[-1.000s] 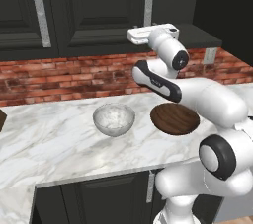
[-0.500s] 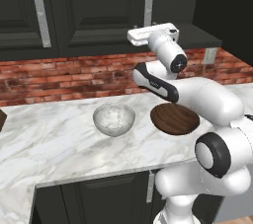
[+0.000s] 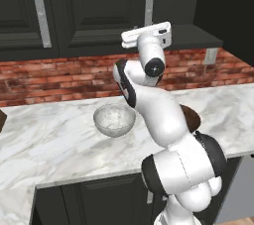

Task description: Open the cabinet. Pick the bowls from the counter and place them in the cabinet. Then close the cabinet.

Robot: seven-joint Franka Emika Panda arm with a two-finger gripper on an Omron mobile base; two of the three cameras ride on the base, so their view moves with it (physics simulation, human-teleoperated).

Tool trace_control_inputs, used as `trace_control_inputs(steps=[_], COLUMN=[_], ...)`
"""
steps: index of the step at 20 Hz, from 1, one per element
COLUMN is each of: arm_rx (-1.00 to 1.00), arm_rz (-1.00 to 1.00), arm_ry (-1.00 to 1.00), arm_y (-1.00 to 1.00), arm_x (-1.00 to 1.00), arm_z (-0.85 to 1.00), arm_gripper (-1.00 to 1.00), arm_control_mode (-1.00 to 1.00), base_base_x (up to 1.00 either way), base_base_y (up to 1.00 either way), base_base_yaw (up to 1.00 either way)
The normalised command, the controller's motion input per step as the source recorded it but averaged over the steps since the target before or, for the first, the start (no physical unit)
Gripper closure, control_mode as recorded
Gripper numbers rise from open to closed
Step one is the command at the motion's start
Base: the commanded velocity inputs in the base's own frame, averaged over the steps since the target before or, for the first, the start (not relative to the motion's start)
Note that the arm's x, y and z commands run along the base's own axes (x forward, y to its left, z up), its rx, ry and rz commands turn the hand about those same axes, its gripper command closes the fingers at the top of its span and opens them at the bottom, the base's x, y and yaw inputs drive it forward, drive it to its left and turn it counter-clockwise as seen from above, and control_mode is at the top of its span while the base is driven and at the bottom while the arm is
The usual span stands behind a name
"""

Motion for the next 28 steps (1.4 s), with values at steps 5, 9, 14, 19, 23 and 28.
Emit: trace_control_inputs(steps=[5,9,14,19,23,28], arm_rx=[0.04,0.21,0.26,0.12,0.0,-0.03], arm_rz=[-0.29,0.04,0.41,0.5,0.5,0.5], arm_ry=[0.09,0.29,0.35,0.43,0.46,0.42], arm_y=[0.56,0.01,-0.06,-0.11,0.01,0.13], arm_x=[0.85,0.72,0.74,0.98,1.0,0.96], arm_z=[-0.37,-0.33,0.05,0.17,0.03,-0.02], arm_gripper=[1.0,1.0,1.0,1.0,1.0,1.0], arm_control_mode=[-1.0,-1.0,-1.0,-1.0,-1.0,-1.0], base_base_x=[0.0,0.0,0.0,0.0,0.0,0.0], base_base_y=[0.0,0.0,0.0,0.0,0.0,0.0], base_base_yaw=[0.0,0.0,0.0,0.0,0.0,0.0])
